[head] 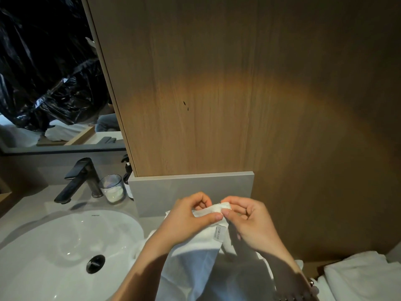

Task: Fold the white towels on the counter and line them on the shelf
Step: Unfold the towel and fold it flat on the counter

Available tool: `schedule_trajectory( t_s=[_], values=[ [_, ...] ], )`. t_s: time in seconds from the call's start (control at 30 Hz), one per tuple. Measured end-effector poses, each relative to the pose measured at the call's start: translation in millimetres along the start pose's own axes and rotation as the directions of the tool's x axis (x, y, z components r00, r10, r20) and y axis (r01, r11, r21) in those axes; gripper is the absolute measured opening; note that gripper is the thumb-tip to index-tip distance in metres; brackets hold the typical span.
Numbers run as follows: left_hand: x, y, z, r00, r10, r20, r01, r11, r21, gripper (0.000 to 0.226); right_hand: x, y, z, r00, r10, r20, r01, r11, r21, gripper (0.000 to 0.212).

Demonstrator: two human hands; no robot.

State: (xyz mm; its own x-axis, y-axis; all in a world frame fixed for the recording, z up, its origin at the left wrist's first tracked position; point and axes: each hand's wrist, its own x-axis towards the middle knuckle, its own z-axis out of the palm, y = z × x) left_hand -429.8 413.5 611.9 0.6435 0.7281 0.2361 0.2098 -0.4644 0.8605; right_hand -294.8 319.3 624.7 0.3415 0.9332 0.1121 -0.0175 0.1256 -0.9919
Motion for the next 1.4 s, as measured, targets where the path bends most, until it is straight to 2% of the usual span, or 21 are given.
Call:
schedule_trajectory(
  t_s=[0.1, 0.23, 0.37, 0.43, 0.53, 0.73, 0.93, 1.07, 1.23, 1.3, 1.4],
  values=[
    [3, -5, 2, 1.000, -0.024, 0.007, 0.024, 0.998, 0.059, 0.028, 2, 3, -3, 0.999, 0.005, -0.038, -0.006, 1.000, -0.024, 0.017],
    [4, -6, 5, 0.999, -0.046, 0.008, 0.046, 0.999, -0.022, 0.019, 2, 4, -10, 0.999, -0.022, -0.047, 0.022, 1.000, -0.020, 0.020],
    [9, 6, 11, 0.994, 0.082, -0.076, -0.076, 0.994, 0.079, 0.017, 5, -1, -11, 0.993, 0.005, -0.120, -0.011, 0.999, -0.046, 0.014],
    [13, 13, 13, 0.982, 0.168, -0.080, -0.153, 0.974, 0.165, 0.022, 8, -7, -7, 0.985, 0.074, -0.157, -0.074, 0.997, 0.006, 0.015],
    [19, 24, 13, 0.966, 0.249, -0.074, -0.226, 0.946, 0.232, 0.013, 15, -18, -2, 0.980, 0.098, -0.173, -0.089, 0.994, 0.061, 0.020],
    [32, 54, 0, 0.942, 0.322, -0.095, -0.284, 0.915, 0.287, 0.014, 31, -46, -2, 0.973, -0.068, -0.221, 0.081, 0.995, 0.052, 0.022],
    [45, 77, -16, 0.974, 0.215, -0.065, -0.178, 0.916, 0.358, 0.035, 45, -63, -11, 0.954, -0.241, -0.180, 0.231, 0.970, -0.072, 0.019],
    [50, 90, -21, 0.958, 0.271, -0.092, -0.209, 0.882, 0.422, 0.034, 52, -70, -14, 0.941, -0.289, -0.176, 0.283, 0.957, -0.057, 0.014],
    [56, 118, -36, 0.933, 0.361, -0.008, -0.303, 0.796, 0.525, 0.021, 59, -89, -16, 0.913, -0.365, -0.179, 0.361, 0.931, -0.056, 0.011],
    [56, 126, -43, 0.944, 0.330, -0.007, -0.278, 0.807, 0.520, 0.025, 62, -96, -15, 0.899, -0.398, -0.183, 0.392, 0.917, -0.071, 0.012],
    [55, 132, -51, 0.978, 0.210, 0.006, -0.184, 0.842, 0.507, 0.034, 69, -102, -11, 0.892, -0.417, -0.175, 0.406, 0.909, -0.095, 0.015]
  ],
)
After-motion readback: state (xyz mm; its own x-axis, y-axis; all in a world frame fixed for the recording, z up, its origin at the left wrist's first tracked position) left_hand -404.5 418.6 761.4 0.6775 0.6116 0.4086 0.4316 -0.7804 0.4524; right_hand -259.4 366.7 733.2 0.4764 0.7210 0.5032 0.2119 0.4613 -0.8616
